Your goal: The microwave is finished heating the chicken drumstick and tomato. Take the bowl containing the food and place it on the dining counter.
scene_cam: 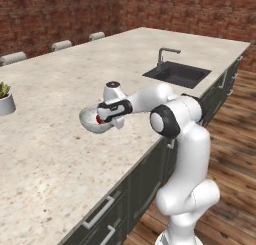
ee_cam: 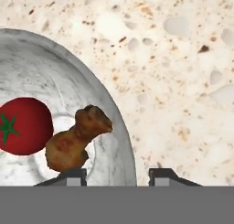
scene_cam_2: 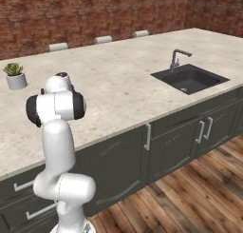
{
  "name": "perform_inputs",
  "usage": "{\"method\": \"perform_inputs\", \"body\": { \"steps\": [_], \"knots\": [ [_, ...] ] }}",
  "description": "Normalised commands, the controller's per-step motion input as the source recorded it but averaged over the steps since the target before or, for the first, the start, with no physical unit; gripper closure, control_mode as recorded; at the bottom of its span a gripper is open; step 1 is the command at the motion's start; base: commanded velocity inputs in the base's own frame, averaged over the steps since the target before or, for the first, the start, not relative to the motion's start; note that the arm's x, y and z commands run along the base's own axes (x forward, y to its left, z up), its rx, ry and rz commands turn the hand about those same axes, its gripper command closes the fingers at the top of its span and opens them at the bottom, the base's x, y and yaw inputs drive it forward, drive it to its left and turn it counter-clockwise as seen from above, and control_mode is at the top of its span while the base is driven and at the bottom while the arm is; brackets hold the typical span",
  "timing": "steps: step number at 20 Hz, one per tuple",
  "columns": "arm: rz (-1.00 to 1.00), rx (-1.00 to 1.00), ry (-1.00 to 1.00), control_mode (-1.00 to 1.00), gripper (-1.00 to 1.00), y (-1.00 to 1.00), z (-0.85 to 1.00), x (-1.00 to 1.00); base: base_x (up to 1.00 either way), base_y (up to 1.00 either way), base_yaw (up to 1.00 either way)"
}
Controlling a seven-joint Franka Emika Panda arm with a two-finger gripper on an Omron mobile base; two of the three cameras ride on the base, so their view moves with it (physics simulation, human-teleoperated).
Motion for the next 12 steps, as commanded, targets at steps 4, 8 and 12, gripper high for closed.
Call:
{"method": "perform_inputs", "body": {
  "steps": [4, 8, 12],
  "knots": [
    [0.00, 0.04, 0.00, -1.00, -1.00, -0.25, 0.83, -0.97, 0.00, 0.00, 0.00],
    [0.07, 0.05, -0.16, -1.00, -1.00, -0.32, 0.70, -1.00, 0.00, 0.00, 0.00],
    [0.10, 0.03, -0.28, -1.00, -1.00, -0.33, 0.26, -1.00, 0.00, 0.00, 0.00]
  ]
}}
